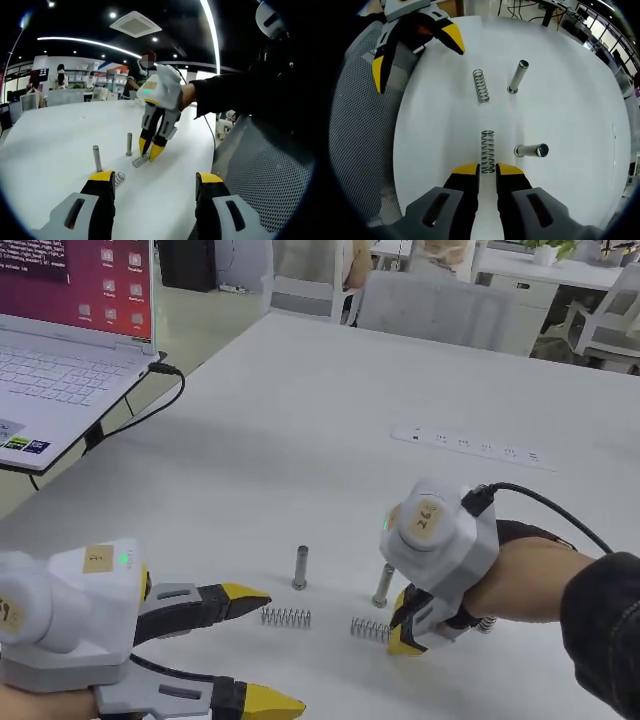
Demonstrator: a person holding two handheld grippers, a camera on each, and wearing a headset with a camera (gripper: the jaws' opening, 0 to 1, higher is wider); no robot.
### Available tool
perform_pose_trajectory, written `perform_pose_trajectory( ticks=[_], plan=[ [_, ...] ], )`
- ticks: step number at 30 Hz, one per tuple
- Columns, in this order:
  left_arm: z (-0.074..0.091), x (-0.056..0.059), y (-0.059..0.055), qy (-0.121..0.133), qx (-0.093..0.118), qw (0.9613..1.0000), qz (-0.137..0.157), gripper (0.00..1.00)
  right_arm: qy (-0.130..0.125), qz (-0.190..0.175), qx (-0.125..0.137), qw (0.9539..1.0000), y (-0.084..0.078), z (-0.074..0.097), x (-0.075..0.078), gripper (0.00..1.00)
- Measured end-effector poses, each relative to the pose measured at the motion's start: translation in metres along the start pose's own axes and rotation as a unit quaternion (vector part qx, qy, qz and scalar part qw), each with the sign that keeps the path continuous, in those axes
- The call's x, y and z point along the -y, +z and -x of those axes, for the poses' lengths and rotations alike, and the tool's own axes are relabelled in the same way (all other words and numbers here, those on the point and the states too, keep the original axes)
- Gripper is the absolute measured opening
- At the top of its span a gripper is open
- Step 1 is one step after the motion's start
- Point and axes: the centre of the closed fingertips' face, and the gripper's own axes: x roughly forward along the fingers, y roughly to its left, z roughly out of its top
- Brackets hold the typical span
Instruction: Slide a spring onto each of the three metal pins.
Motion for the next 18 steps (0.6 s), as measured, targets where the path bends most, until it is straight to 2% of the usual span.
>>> perform_pose_trajectory(
  ticks=[11,18],
  plan=[
    [-0.0005,-0.0001,0.0006,-0.002,-0.001,1.0000,-0.003,0.60,0.006,-0.012,-0.002,0.9999,-0.0014,0.0001,-0.0017,0.08],
    [-0.0020,-0.0007,0.0001,-0.003,-0.003,1.0000,-0.005,0.58,0.007,-0.006,-0.006,0.9999,-0.0006,0.0094,-0.0081,0.08]
  ],
)
